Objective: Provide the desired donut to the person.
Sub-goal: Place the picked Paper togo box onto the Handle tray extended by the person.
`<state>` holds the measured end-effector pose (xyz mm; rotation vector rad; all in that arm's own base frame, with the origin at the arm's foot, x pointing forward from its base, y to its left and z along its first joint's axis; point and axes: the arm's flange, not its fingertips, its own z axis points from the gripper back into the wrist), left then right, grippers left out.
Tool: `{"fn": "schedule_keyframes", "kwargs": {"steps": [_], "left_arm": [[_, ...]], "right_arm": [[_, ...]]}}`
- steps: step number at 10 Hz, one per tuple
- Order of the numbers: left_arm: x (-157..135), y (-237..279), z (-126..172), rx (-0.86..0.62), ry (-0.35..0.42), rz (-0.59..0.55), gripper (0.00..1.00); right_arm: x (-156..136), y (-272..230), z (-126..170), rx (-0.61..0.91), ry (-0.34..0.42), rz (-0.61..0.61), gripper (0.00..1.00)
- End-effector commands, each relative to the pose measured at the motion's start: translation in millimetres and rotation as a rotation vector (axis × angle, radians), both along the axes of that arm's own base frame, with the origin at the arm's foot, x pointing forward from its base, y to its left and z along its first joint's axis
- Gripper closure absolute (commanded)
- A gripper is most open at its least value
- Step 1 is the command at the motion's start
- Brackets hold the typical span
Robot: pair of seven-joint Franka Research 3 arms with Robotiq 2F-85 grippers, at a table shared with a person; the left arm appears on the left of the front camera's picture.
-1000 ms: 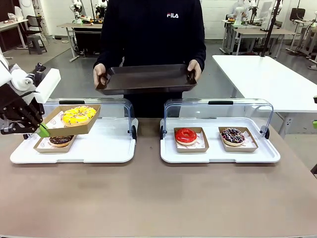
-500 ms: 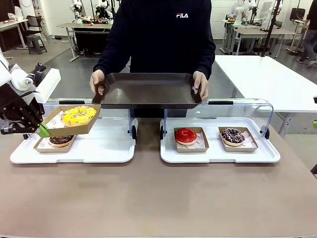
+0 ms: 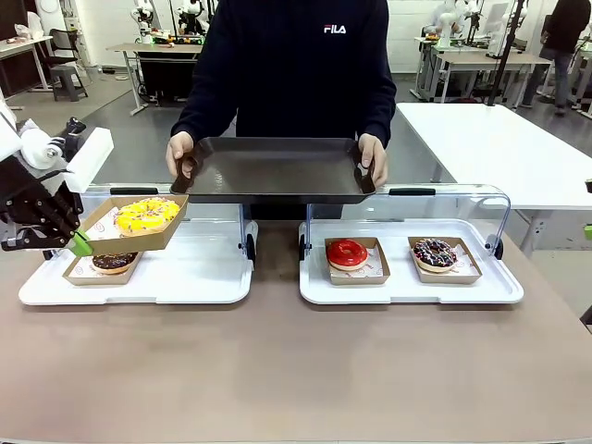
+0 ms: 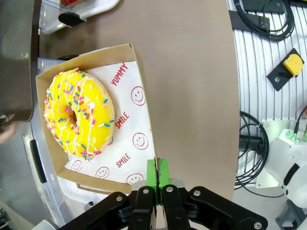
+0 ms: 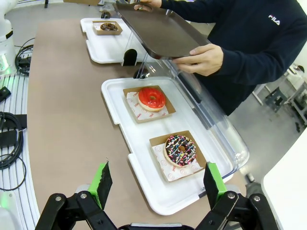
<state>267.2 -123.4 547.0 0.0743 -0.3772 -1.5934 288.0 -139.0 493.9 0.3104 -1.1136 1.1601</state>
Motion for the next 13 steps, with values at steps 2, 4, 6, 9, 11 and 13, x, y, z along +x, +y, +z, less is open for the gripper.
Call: {"fn": "schedule_keyframes", "kwargs": {"steps": [2,4,6,9,11,13], "left_arm": [[1,-3,1,-0.002,-0.016,0.023,1.00],[1,-3,1,-0.002,-0.016,0.023,1.00],[15,-17,23,0.018,0.006,0.019,0.99],[83,-67,86,0.022,0.043,-0.001,0.99],[140,-97,101,0.015,0.045,0.006,0.99],[200,-121,89,0.041,0.099,-0.029,0.99]], "right_arm": [[4,-1,-1,0.016,-0.025,0.008,0.00],[4,-1,-1,0.016,-0.025,0.008,0.00],[4,-1,-1,0.016,-0.025,0.008,0.00],[4,-1,-1,0.016,-0.025,0.008,0.00],[4,-1,-1,0.016,-0.025,0.008,0.00],[4,-1,-1,0.016,-0.025,0.008,0.00]]}}
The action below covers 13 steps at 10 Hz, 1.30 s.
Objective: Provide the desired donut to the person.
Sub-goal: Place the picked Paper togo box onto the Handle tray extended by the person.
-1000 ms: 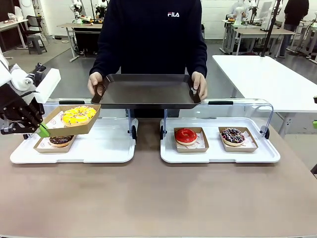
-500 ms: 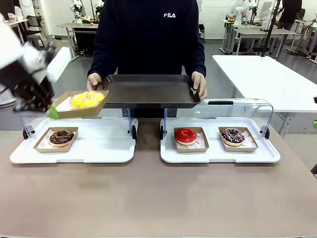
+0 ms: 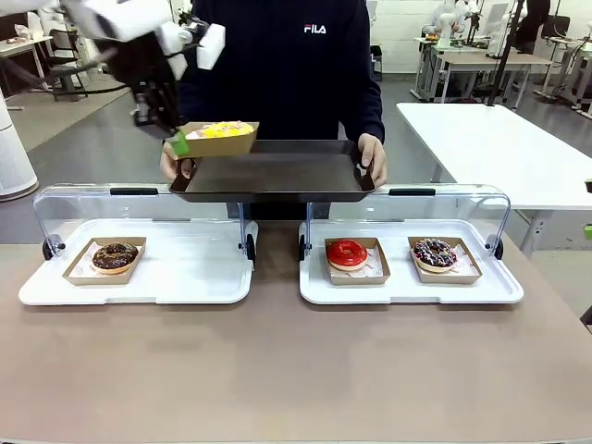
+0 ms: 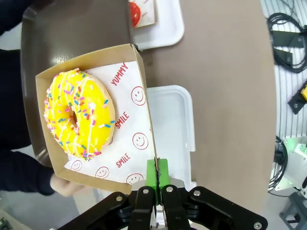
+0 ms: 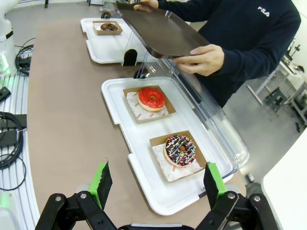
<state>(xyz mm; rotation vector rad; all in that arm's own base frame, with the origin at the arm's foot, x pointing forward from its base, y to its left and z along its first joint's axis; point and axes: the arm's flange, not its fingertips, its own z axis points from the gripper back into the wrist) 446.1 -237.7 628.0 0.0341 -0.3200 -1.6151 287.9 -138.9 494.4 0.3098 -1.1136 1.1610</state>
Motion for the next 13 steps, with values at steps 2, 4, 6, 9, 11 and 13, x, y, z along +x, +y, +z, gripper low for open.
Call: {"fn": "schedule_keyframes", "kwargs": {"steps": [2,4,6,9,11,13], "left_arm": [[65,-19,-19,0.081,0.063,-0.019,0.99],[91,-26,-43,0.130,0.010,0.008,0.99],[98,-24,-53,0.127,0.016,0.016,0.99],[111,-24,-67,0.118,0.015,0.010,0.99],[115,-21,-70,0.093,0.043,0.006,0.43],[113,-19,-66,0.081,0.085,0.027,0.00]], "right_arm": [[4,-1,-1,0.017,-0.025,0.008,0.00],[4,-1,-1,0.017,-0.025,0.008,0.00],[4,-1,-1,0.017,-0.025,0.008,0.00],[4,-1,-1,0.017,-0.025,0.008,0.00],[4,-1,-1,0.017,-0.025,0.008,0.00],[4,-1,-1,0.017,-0.025,0.008,0.00]]}}
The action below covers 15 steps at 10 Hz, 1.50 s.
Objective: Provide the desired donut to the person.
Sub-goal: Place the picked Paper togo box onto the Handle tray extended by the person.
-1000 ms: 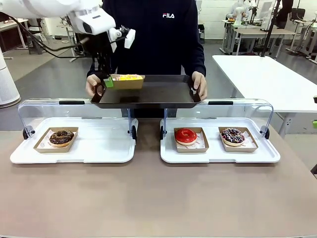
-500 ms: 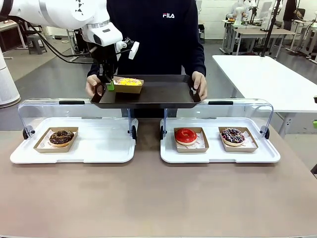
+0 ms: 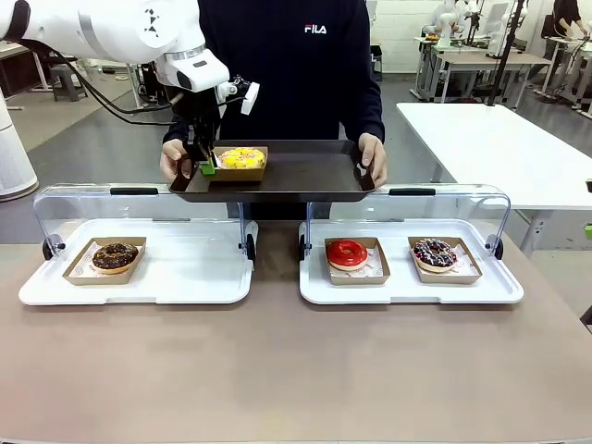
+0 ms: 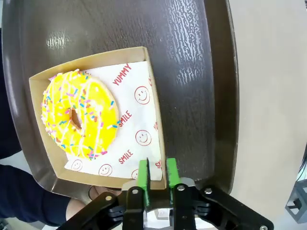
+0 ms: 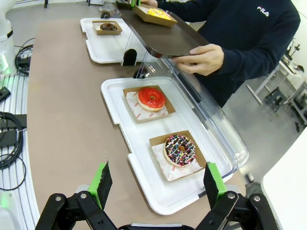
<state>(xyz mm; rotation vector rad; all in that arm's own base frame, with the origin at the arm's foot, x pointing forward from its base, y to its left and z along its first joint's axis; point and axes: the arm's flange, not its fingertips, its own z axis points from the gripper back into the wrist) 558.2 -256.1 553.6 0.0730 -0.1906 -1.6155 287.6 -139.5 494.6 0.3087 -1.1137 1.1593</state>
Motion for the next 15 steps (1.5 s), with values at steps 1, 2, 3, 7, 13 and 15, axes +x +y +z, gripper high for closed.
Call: {"fn": "schedule_keyframes", "kwargs": {"steps": [1,2,3,7,13,15], "left_arm": [[-3,1,12,-0.021,0.042,0.011,0.41],[-4,1,15,-0.029,0.049,-0.002,0.00],[-5,0,17,-0.024,0.077,0.000,0.20],[-10,1,28,-0.043,0.138,-0.006,0.00],[-14,2,26,-0.032,0.145,0.007,0.00],[-14,2,26,-0.032,0.145,0.007,0.00]], "right_arm": [[4,0,-1,0.017,-0.025,0.010,0.00],[4,0,-1,0.017,-0.025,0.010,0.00],[4,0,-1,0.017,-0.025,0.010,0.00],[4,0,-1,0.017,-0.025,0.010,0.00],[4,0,-1,0.017,-0.025,0.010,0.00],[4,0,-1,0.017,-0.025,0.010,0.00]]}}
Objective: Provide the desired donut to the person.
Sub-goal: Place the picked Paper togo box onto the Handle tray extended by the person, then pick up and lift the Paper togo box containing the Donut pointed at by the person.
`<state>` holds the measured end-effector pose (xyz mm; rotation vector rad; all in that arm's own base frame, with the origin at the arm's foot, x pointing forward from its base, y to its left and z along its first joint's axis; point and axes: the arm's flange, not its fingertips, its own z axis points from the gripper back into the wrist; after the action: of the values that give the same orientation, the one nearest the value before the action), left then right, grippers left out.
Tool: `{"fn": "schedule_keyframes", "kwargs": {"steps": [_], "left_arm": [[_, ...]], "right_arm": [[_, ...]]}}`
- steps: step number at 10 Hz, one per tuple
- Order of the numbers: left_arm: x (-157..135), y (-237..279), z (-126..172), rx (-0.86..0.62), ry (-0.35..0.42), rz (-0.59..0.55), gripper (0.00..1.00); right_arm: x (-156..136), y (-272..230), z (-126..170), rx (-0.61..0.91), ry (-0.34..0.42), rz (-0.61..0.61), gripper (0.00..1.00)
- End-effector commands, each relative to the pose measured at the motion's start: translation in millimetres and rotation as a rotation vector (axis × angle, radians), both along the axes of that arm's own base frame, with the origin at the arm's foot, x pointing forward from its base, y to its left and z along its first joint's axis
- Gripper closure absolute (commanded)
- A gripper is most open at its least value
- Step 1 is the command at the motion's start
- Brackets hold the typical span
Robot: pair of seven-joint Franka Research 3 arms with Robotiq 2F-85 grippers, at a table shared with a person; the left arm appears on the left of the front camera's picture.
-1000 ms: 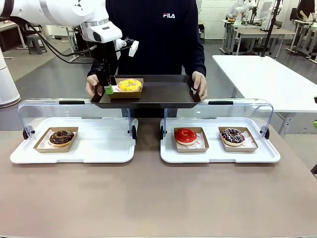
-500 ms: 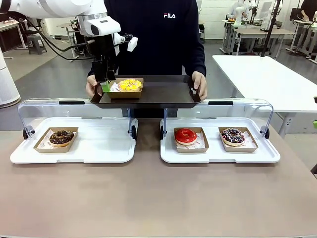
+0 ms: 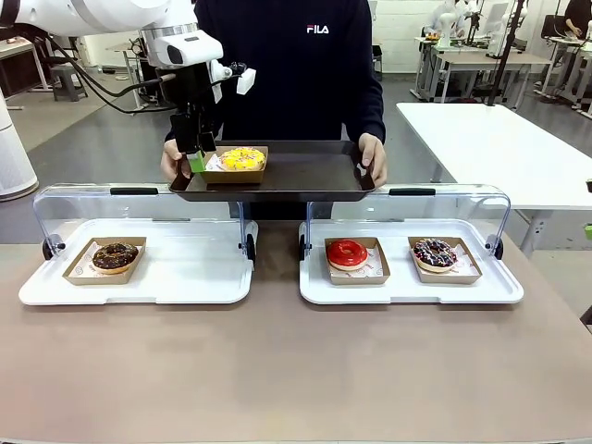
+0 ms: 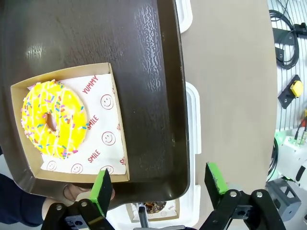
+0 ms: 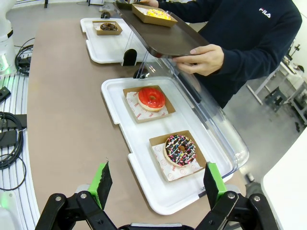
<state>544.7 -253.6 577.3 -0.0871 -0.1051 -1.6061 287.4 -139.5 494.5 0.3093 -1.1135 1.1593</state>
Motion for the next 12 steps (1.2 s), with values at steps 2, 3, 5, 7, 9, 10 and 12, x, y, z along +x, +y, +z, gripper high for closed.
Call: {"fn": "schedule_keyframes", "kwargs": {"steps": [2,3,5,7,9,10,12], "left_arm": [[-0.6,-0.2,2.0,0.012,-0.011,0.004,0.00],[-0.6,-0.2,2.0,0.012,-0.011,0.004,0.00],[-0.6,-0.2,2.0,0.012,-0.011,0.004,0.00],[-0.6,-0.2,2.0,0.012,-0.011,0.004,0.00],[-0.6,-0.2,2.0,0.012,-0.011,0.004,0.00],[-0.6,-0.2,2.0,0.012,-0.011,0.004,0.00],[-0.6,-0.2,2.0,0.012,-0.011,0.004,0.00]], "right_arm": [[4.0,-0.1,-1.3,0.017,-0.025,0.009,0.00],[4.0,-0.1,-1.3,0.017,-0.025,0.009,0.00],[4.0,-0.1,-1.3,0.017,-0.025,0.009,0.00],[4.0,-0.1,-1.3,0.017,-0.025,0.009,0.00],[4.0,-0.1,-1.3,0.017,-0.025,0.009,0.00],[4.0,-0.1,-1.3,0.017,-0.025,0.009,0.00],[4.0,-0.1,-1.3,0.017,-0.025,0.009,0.00]]}}
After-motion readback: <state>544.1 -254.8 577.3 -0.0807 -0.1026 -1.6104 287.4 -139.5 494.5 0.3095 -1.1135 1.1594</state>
